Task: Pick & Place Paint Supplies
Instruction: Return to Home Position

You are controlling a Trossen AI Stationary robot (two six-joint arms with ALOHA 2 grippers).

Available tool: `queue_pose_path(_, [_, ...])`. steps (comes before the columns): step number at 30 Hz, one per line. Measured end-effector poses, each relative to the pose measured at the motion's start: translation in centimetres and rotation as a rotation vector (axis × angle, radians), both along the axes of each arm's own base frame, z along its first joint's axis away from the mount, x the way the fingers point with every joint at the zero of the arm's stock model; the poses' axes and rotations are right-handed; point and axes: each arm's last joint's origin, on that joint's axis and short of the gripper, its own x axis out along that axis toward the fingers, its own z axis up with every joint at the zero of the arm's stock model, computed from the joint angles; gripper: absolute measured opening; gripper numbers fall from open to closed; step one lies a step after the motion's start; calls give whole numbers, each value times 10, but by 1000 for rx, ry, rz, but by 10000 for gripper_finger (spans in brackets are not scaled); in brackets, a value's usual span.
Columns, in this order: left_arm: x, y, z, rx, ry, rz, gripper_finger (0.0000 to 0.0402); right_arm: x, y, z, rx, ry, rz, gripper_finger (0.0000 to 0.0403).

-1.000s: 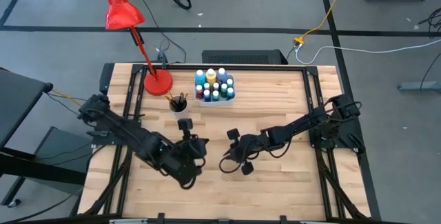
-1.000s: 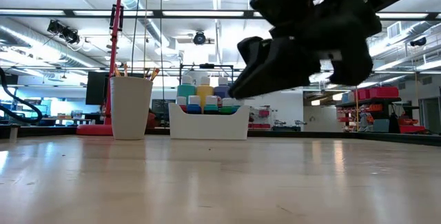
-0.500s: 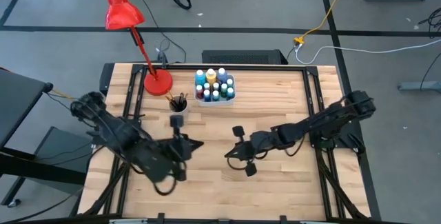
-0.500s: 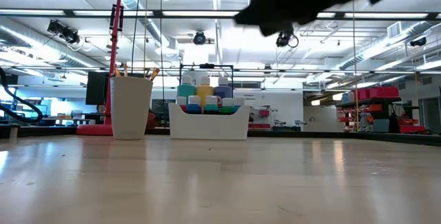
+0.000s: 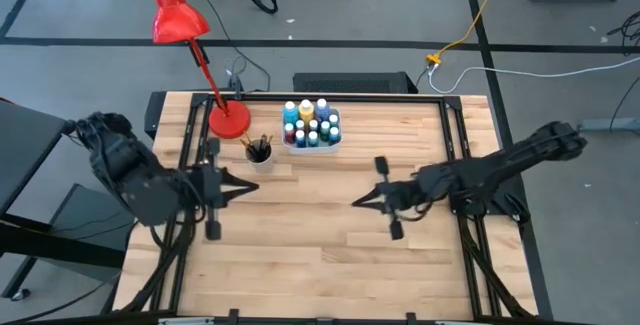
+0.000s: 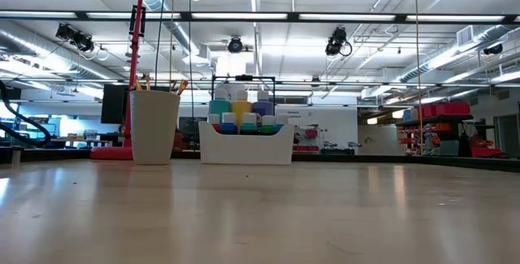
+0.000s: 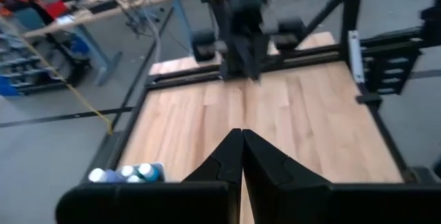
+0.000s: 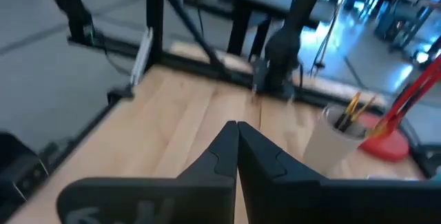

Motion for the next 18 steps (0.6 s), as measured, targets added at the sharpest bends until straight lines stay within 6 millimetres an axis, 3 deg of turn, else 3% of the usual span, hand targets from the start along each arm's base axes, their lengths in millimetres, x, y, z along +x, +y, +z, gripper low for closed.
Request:
queue_pose_path(11, [-30,24,-40,-73,-26,-78,13,-74,-28,47,67,-111,-58,8])
queue_pose_path(15, [-38,24,-62,-152,-96,-289,13,-95,-34,50,98,-95,-47,8])
queue_pose_path(18, [-43,27,-83,-104,-183,-427,7,-104,-38,51,126,-81,-49,8])
